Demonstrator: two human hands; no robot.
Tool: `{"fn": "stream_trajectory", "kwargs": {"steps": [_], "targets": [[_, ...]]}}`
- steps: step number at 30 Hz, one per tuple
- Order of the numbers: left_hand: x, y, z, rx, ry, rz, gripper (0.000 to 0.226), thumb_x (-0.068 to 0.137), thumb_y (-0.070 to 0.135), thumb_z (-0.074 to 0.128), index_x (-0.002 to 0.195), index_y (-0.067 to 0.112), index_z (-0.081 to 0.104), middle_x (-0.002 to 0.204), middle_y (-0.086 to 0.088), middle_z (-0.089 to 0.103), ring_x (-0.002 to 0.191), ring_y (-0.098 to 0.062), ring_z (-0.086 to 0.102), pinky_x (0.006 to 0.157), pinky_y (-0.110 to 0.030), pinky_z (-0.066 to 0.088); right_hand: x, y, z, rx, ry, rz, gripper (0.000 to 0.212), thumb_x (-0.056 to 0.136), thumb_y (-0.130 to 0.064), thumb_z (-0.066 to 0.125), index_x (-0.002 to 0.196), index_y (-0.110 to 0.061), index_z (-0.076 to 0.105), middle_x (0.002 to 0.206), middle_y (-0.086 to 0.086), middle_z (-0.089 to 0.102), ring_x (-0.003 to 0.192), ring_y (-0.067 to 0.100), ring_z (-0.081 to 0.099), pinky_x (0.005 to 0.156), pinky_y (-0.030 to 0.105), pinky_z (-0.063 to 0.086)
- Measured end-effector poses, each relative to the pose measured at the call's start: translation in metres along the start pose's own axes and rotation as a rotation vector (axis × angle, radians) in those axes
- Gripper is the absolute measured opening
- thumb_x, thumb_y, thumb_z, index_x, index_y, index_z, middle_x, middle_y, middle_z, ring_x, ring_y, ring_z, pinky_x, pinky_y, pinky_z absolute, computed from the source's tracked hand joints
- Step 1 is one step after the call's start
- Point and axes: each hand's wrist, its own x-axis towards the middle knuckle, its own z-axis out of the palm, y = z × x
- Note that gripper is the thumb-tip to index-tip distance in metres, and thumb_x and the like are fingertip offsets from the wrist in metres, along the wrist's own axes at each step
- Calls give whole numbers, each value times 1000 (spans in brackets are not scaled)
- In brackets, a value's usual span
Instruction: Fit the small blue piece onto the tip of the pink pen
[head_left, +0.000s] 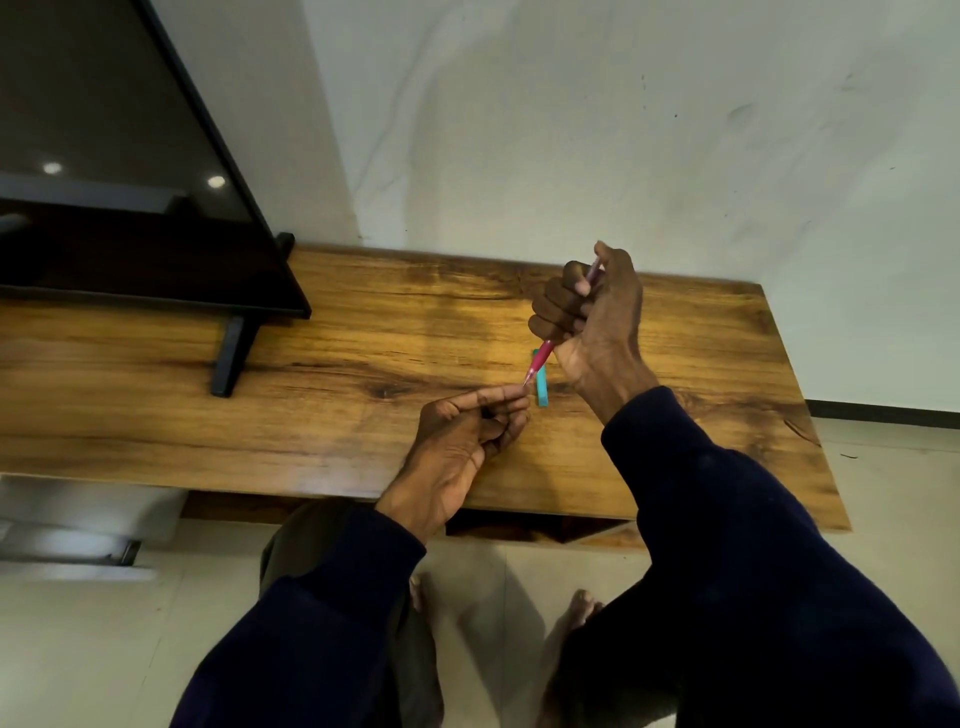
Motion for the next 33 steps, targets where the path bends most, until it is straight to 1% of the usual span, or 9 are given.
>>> {"fn": "stream_trajectory", "kwargs": {"steps": [4,7,9,12,16,20,25,30,33], "targets": [[-3,1,2,-16,7,1,38,95,-22,47,102,-1,78,99,-16,81,84,-17,77,83,-25,63,1,0,-1,20,10,11,51,99,-29,34,50,-20,35,42,-8,21,38,9,15,41,17,15],[-4,3,2,-21,10,-3,36,95,-20,49,103,-1,78,103,-17,80,88,-18,77,86,-26,63,0,0,-2,46,18,12,51,101,-34,36,51,-20,35,43,-8,22,39,9,15,42,18,15],[-4,4,2,-27,5,-2,37,95,-20,49,100,1,80,103,-18,80,88,-18,77,86,-27,63,0,-1,-2,60,17,16,53,102,-39,37,52,-20,35,44,-9,22,39,9,16,42,19,15],[-6,6,2,-32,-11,3,41,94,-20,50,93,4,83,103,-18,80,87,-19,77,84,-27,64,-1,-1,0,57,45,14,52,101,-34,37,51,-20,35,43,-8,21,38,9,15,41,19,15],[-10,7,4,-24,-7,15,44,94,-21,49,89,5,84,103,-19,80,87,-19,77,81,-26,64,-3,-6,4,60,71,13,50,98,-31,36,49,-21,34,44,-8,19,40,11,13,44,21,12],[-20,12,8,-27,-6,29,40,94,-21,48,96,1,81,103,-20,80,87,-20,77,81,-26,64,-11,-14,9,93,57,40,54,98,-38,39,47,-22,35,44,-8,19,39,10,14,43,22,12],[-37,22,17,-52,-15,55,32,93,-19,52,101,-4,78,102,-21,79,87,-22,74,81,-26,63,-22,-27,22,77,80,32,47,96,-28,36,50,-22,32,45,-8,16,39,11,11,42,21,13],[-52,29,23,-51,-30,84,33,93,-20,52,99,-3,79,105,-22,79,89,-23,75,75,-24,64,-38,-39,35,80,15,18,47,97,-36,39,53,-21,32,47,-8,17,41,10,12,42,22,13],[-58,30,24,-39,-50,99,36,93,-21,51,97,-1,81,106,-22,79,88,-22,76,73,-23,63,-45,-46,42,40,-17,4,47,97,-32,37,52,-21,31,46,-8,17,41,10,12,41,20,13]]}}
